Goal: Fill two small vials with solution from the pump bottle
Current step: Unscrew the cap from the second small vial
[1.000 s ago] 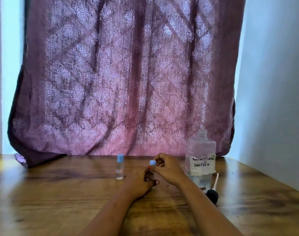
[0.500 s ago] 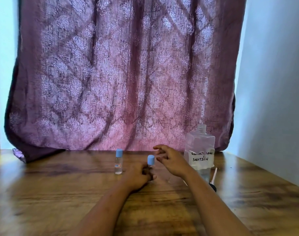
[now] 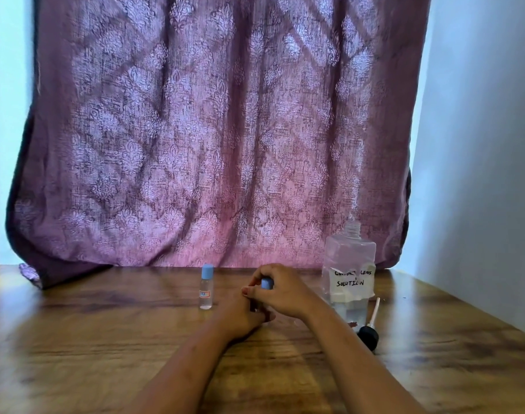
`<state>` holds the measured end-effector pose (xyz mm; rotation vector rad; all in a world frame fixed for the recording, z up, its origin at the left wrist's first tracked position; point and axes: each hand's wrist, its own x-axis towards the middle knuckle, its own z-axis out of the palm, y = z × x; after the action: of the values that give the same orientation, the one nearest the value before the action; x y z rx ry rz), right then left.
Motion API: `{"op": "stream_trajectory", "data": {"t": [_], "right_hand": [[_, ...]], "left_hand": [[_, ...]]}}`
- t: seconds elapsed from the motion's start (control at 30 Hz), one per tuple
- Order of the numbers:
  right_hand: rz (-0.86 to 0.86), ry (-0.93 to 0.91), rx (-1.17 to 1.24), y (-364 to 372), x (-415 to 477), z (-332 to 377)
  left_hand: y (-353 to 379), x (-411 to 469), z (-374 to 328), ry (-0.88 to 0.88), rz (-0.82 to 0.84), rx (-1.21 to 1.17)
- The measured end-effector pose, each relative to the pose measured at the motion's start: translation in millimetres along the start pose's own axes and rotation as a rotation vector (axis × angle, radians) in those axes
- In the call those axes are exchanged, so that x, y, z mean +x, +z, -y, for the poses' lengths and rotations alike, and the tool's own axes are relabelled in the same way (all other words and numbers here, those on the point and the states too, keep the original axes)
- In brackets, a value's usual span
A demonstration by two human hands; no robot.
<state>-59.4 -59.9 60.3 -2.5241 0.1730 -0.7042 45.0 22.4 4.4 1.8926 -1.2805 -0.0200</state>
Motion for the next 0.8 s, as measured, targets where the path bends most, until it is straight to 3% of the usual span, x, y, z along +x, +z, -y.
{"op": "stream_trajectory", "data": {"t": [0.17,0.33,0.47,0.57,0.7,0.8], "right_hand": [[-0.022,-0.038,0.005,-1.4,2.2,5.6],[-0.045,-0.031,-0.190,-0.4,2.3,1.4],[-0.045,-0.045,-0.197,-1.7,2.9,-3.5],[-0.077,-0.073,-0.095,-6.6,1.9,-2.2],[-0.302,-0.096,0.186,-20.2,4.0,4.6],[-0.349,-0.034,0.340,-27.4,3.1,3.6]], "left_hand": [[1.6,1.3,1.0,-0.018,-0.027,0.038],[0.8,1.3,0.8,-0.033,-0.011,0.076],[-1.1,-0.5,-2.9,0.017,0.002,0.035],[-2.0,-1.5,-3.5,0.005,0.008,0.022],[-2.7,-3.5,-5.4,-0.010,0.009,-0.044],[-3.0,-5.3,-6.8,-0.010,0.008,-0.086]]}}
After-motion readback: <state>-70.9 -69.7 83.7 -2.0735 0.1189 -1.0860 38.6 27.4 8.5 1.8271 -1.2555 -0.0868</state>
